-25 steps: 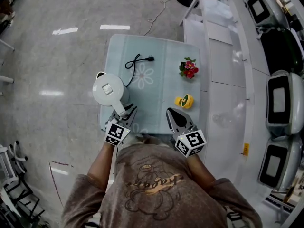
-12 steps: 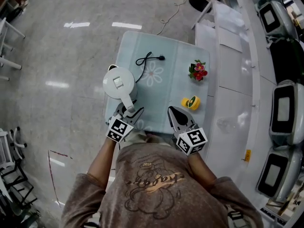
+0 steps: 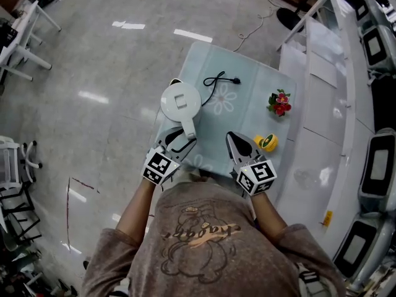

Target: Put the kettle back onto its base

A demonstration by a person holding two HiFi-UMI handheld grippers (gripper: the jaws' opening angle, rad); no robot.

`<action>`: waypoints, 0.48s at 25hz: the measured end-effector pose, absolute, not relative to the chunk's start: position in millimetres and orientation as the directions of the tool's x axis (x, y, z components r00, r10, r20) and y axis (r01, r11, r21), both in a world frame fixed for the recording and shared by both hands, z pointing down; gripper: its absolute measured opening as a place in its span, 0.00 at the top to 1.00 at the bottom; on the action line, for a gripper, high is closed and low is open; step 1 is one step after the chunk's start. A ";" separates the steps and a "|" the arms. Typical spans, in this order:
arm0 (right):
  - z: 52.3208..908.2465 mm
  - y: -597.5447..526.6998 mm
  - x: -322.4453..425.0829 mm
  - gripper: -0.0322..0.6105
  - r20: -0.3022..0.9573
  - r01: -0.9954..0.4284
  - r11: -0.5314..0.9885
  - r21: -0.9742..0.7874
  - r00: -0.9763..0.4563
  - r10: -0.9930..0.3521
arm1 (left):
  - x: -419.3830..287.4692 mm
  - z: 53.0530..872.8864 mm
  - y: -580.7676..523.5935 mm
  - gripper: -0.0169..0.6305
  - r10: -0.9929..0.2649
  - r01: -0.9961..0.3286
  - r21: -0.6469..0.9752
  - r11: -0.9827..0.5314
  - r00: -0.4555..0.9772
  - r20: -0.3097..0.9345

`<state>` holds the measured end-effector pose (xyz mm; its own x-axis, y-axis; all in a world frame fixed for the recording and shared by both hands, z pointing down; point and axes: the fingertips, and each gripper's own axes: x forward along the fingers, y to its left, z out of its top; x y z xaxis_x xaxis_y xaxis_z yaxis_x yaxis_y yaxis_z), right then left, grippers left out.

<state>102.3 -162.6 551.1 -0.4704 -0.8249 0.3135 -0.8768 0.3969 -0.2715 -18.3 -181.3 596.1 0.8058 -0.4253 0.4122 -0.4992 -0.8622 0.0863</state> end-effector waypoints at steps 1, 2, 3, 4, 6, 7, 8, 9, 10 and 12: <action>550.4 -164.3 100.0 0.95 0.306 -0.873 0.406 -0.271 -0.478 -0.823 | -21.9 592.7 -180.3 0.67 -0.433 -0.507 0.087 -0.857 0.802 0.411; 549.3 -165.9 97.7 0.95 0.299 -0.869 0.414 -0.270 -0.485 -0.822 | -25.6 589.1 -179.4 0.67 -0.442 -0.516 0.087 -0.852 0.799 0.407; 547.6 -167.4 95.4 0.95 0.294 -0.866 0.421 -0.269 -0.490 -0.820 | -29.9 584.9 -178.9 0.66 -0.453 -0.526 0.090 -0.846 0.796 0.401; 545.6 -168.8 93.0 0.95 0.289 -0.864 0.427 -0.269 -0.495 -0.819 | -34.8 580.1 -178.8 0.66 -0.466 -0.538 0.093 -0.838 0.793 0.394; 540.3 -171.1 88.5 0.95 0.282 -0.860 0.434 -0.268 -0.501 -0.819 | -45.9 567.8 -180.9 0.66 -0.499 -0.568 0.099 -0.817 0.783 0.371; 537.3 -172.0 86.9 0.95 0.277 -0.859 0.437 -0.267 -0.502 -0.819 | -51.8 560.0 -183.2 0.66 -0.520 -0.585 0.105 -0.804 0.777 0.354; 534.0 -173.0 85.7 0.95 0.272 -0.858 0.438 -0.266 -0.503 -0.820 | -57.8 551.4 -186.0 0.66 -0.542 -0.604 0.111 -0.789 0.771 0.335; 530.4 -173.9 84.9 0.95 0.267 -0.858 0.441 -0.263 -0.504 -0.822 | -64.0 542.2 -189.2 0.66 -0.566 -0.623 0.119 -0.773 0.763 0.313; 526.6 -174.8 84.3 0.95 0.261 -0.858 0.444 -0.259 -0.505 -0.823 | -70.6 532.9 -192.5 0.66 -0.590 -0.642 0.127 -0.756 0.753 0.292; 519.9 -176.5 83.6 0.95 0.246 -0.857 0.452 -0.246 -0.506 -0.827 | -84.3 513.9 -198.7 0.66 -0.636 -0.676 0.147 -0.722 0.732 0.246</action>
